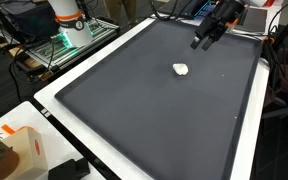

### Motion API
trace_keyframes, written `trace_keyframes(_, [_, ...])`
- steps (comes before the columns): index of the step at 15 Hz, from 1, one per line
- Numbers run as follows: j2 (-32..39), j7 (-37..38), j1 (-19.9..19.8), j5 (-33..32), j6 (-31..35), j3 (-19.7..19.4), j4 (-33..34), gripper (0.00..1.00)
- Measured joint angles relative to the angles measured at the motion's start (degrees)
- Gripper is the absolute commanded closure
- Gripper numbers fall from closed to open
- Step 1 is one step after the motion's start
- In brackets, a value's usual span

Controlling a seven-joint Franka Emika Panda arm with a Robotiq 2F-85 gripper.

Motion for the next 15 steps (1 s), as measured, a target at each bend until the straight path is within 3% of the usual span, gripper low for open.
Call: trace_keyframes(15, [7.0, 0.0, 2.0, -0.2, -2.5, -0.9, 5.0, 0.0])
